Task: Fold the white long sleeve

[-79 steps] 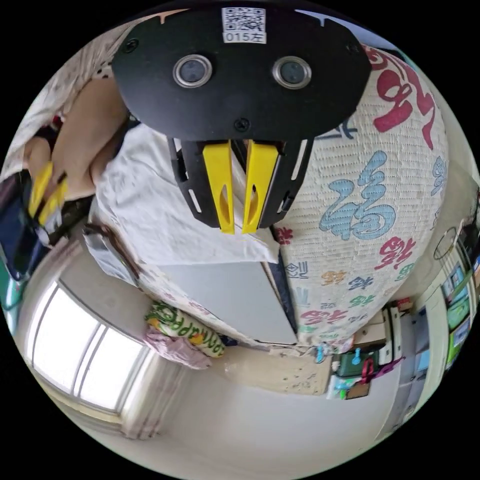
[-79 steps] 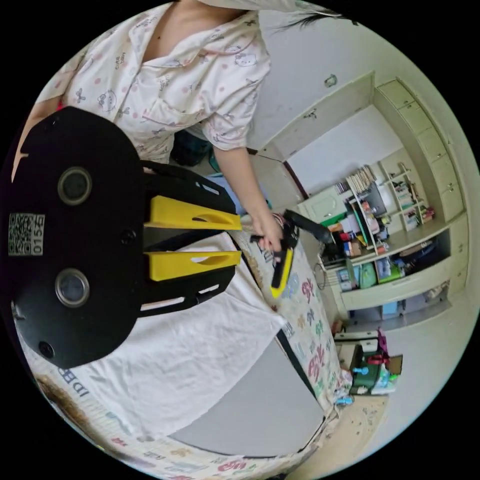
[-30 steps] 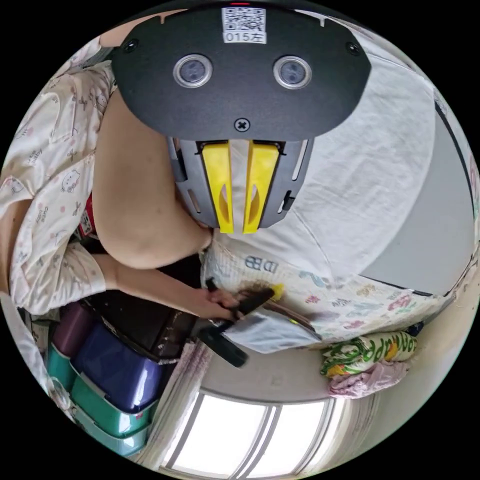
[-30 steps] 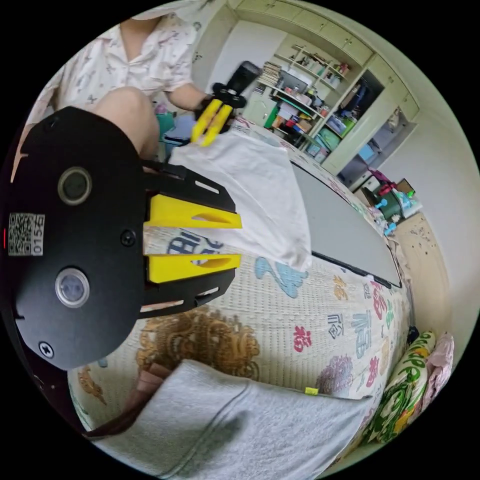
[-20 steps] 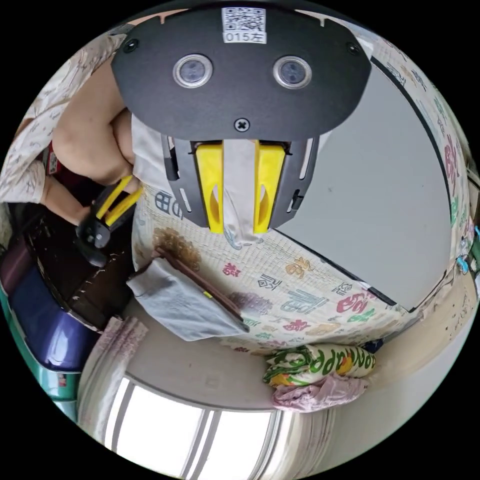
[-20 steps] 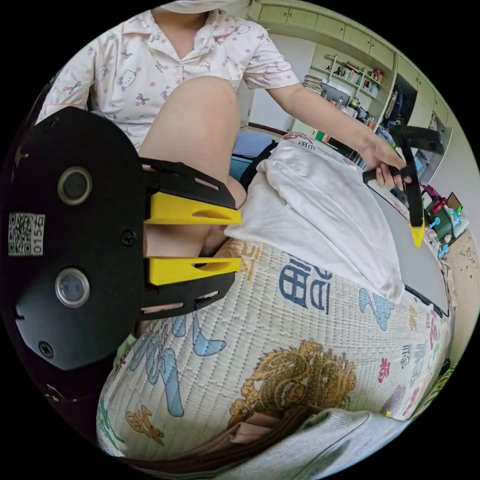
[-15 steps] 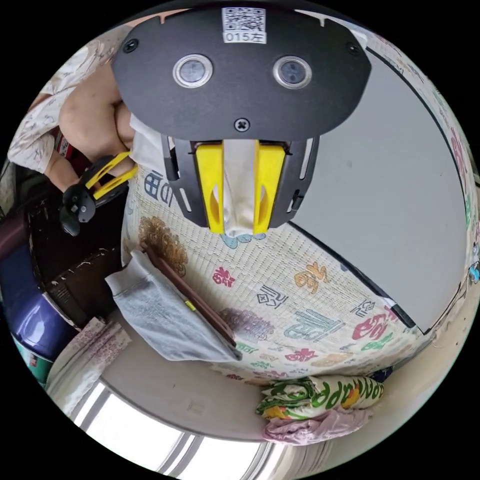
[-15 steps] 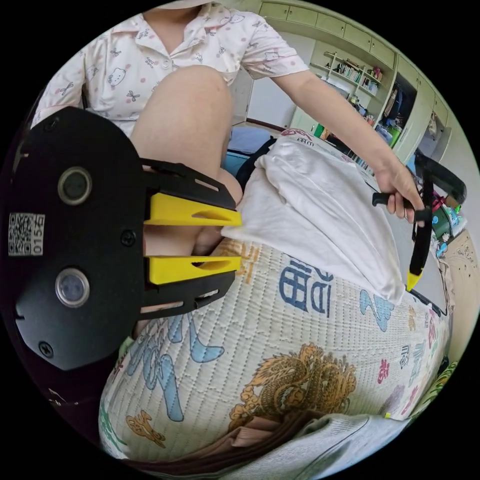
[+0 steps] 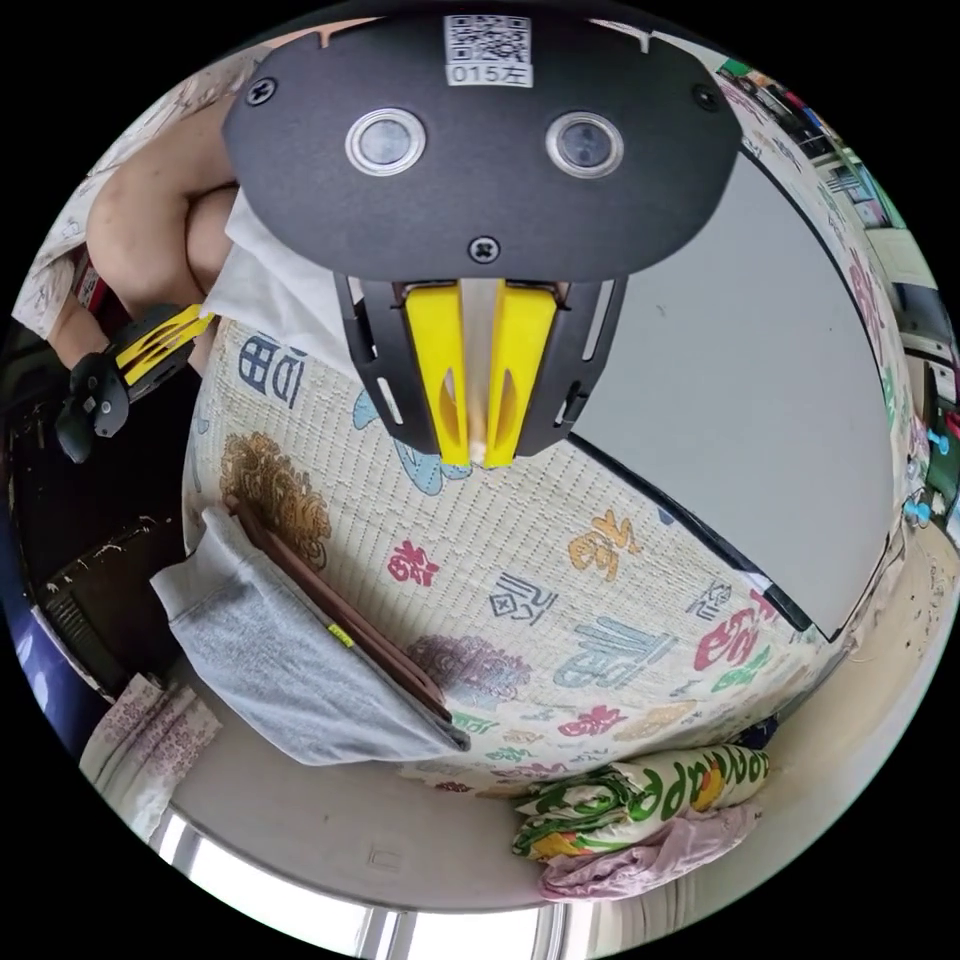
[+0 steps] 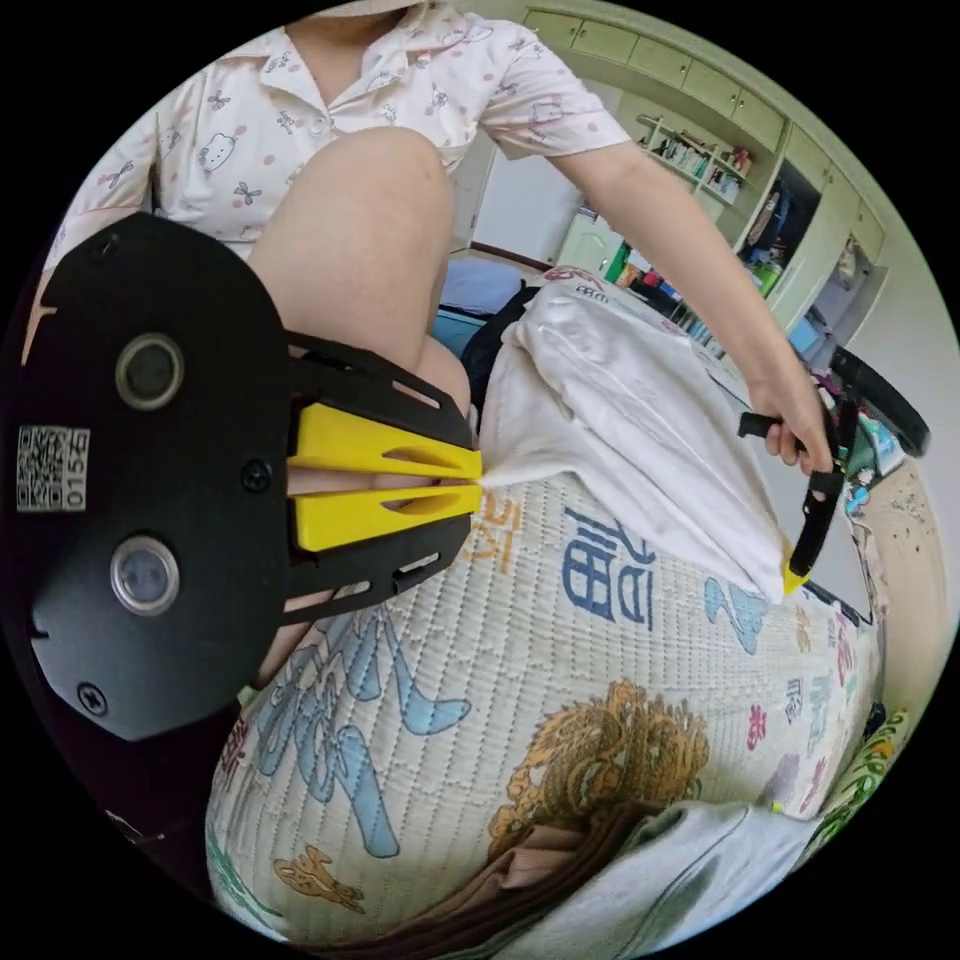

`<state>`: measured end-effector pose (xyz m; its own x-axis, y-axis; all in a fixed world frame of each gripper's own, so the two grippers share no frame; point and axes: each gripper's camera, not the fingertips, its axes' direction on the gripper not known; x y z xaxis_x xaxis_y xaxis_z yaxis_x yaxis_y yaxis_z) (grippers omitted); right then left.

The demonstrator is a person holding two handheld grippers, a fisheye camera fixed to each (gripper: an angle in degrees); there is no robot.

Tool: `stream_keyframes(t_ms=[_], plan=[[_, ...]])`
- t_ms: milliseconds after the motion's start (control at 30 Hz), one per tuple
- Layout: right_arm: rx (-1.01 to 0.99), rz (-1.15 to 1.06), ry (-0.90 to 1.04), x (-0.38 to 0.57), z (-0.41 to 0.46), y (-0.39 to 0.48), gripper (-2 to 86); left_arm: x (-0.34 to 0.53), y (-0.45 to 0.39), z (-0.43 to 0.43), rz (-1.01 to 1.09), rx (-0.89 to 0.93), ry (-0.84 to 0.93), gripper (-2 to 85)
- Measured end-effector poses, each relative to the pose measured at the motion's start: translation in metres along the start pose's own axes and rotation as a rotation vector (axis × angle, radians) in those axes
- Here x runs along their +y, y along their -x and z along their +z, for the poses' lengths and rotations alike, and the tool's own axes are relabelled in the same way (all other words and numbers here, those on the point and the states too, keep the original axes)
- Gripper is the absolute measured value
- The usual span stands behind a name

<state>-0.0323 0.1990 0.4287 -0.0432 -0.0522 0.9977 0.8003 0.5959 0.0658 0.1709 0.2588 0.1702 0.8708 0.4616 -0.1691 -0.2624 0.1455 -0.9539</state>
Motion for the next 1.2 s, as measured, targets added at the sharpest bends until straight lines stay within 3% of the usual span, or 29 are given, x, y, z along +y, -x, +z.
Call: stream_keyframes(t_ms=[100, 300, 500, 700, 933, 1067, 1200], plan=[[-0.027, 0.054, -0.138, 0.022, -0.028, -0.020, 0.0, -0.016, -0.005, -0.034, -0.058, -0.037, -0.094, 1.1], [0.139, 0.117, -0.387, 0.064, -0.094, -0.034, -0.2, -0.045, -0.010, -0.141, -0.160, 0.052, -0.400, 0.8], [0.191, -0.139, -0.427, 0.079, -0.129, 0.042, -0.1, 0.010, 0.004, -0.248, -0.151, 0.205, -0.622, 0.8], [0.015, -0.569, -0.129, 0.021, -0.007, 0.152, -0.2, 0.176, 0.056, -0.294, -0.250, 0.220, -0.668, 0.7], [-0.119, -0.702, 0.382, -0.043, 0.206, 0.172, -0.3, 0.318, 0.093, -0.207, -0.511, 0.110, -0.400, -0.4], [-0.009, -0.731, 0.571, -0.039, 0.276, 0.174, -0.3, 0.335, 0.093, -0.212, -0.600, 0.176, -0.496, -0.3], [0.091, -0.781, 0.621, -0.028, 0.303, 0.180, -0.3, 0.341, 0.086, -0.237, -0.694, 0.183, -0.641, 2.6]])
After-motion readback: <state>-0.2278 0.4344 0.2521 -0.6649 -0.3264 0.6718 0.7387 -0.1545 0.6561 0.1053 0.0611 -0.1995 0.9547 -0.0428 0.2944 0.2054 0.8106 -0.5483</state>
